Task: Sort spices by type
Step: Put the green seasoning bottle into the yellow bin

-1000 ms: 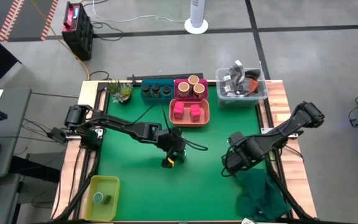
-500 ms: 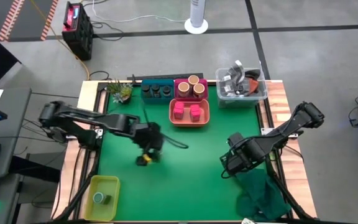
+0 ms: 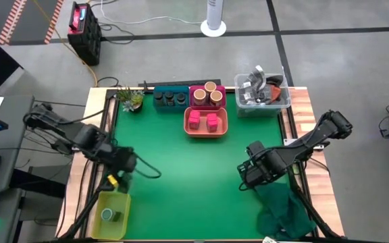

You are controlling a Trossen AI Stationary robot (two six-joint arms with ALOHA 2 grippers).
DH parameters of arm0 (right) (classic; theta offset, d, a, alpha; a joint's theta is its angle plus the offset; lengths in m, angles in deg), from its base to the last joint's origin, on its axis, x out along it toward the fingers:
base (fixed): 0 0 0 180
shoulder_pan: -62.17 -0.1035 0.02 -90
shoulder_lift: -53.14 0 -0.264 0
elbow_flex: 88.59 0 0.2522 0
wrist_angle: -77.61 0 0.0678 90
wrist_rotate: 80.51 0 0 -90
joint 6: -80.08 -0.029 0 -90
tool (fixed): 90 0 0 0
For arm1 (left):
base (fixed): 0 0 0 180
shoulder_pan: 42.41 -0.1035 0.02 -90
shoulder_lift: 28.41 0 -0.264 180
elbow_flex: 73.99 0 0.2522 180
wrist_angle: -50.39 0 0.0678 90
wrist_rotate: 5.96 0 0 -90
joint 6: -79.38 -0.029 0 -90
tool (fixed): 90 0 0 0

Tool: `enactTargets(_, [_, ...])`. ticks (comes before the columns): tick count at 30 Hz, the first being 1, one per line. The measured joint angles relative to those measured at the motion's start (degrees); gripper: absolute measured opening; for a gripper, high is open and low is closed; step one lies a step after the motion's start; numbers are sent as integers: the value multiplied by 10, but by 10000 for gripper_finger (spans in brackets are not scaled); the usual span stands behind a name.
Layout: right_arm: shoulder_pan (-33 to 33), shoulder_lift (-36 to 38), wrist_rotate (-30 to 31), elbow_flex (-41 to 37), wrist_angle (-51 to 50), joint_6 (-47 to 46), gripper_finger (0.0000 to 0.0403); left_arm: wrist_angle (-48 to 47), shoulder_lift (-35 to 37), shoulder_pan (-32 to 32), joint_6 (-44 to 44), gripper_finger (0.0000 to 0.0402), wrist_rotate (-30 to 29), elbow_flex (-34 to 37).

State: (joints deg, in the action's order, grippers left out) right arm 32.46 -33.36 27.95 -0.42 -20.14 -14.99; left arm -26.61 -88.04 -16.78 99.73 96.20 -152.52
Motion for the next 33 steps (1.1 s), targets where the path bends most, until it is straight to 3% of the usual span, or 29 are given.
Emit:
enactTargets(13, [-3,0,6,-1,18,-9,292,96,72,157,167,197,-35,135])
enactTargets(27, [-3,0,5,-1,23,-15,292,157,71,280,228,197,-169,200])
enactTargets(33, [-3,0,5,-1,22,-15,292,205,71,307,261,197,-149,231])
